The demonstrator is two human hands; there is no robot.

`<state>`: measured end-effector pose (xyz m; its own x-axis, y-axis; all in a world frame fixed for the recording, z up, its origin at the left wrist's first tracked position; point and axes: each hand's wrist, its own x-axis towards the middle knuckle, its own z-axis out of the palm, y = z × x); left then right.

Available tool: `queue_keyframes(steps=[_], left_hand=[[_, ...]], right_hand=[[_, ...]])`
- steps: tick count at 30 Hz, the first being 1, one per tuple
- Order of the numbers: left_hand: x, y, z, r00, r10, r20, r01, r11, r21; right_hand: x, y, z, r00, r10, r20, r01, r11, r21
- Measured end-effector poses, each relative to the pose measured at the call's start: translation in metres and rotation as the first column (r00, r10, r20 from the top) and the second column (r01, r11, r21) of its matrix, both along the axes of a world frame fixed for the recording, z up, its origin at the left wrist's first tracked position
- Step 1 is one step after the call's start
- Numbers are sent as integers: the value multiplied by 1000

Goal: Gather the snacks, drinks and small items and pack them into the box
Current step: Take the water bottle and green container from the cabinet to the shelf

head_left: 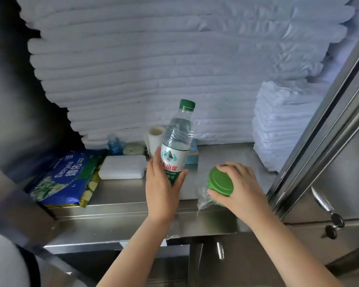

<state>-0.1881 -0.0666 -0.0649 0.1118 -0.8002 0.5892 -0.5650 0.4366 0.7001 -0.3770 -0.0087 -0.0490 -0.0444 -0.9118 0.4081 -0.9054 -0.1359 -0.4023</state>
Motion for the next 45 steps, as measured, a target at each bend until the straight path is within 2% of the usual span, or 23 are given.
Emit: queue_keyframes(steps=[5, 9, 15, 23, 26, 28, 30, 33, 36, 40, 45], left_hand=[[-1, -1, 0, 999, -32, -3, 32, 999, -6], [-3, -4, -1, 995, -51, 85, 52, 999, -8], [-7, 4, -14, 979, -92, 183, 85, 995, 43], [8, 6, -18, 967, -234, 103, 223, 969, 107], [15, 18, -21, 967, -195, 165, 205, 978, -42], [17, 27, -21, 933, -248, 263, 307, 928, -213], [11, 33, -16, 851, -349, 393, 471, 838, -276], [-8, 36, -11, 726, -441, 528, 603, 778, -178], [-23, 33, -12, 658, -442, 610, 575, 818, -28], [-30, 22, -12, 653, -412, 636, 538, 843, -5], [-29, 16, -10, 660, -484, 574, 599, 801, -13]], right_hand=[[1, -1, 3, 1000, 10, -3, -10, 999, 43], [-5, 2, 3, 999, 48, 13, -49, 993, 110], [-4, 8, -3, 996, 68, -58, -65, 996, 55], [-8, 17, 5, 988, 126, -88, -121, 991, 64], [-13, 26, 3, 984, 164, -68, -158, 984, 84], [-14, 29, -2, 980, 183, -82, -172, 977, 128], [-14, 29, -6, 980, 176, -97, -161, 977, 140], [-15, 24, -6, 986, 152, -62, -148, 986, 72], [-17, 24, -6, 990, 137, -44, -136, 991, 17], [-17, 26, -12, 990, 116, -81, -119, 992, -30], [-17, 29, -11, 994, 102, -31, -104, 992, -67]])
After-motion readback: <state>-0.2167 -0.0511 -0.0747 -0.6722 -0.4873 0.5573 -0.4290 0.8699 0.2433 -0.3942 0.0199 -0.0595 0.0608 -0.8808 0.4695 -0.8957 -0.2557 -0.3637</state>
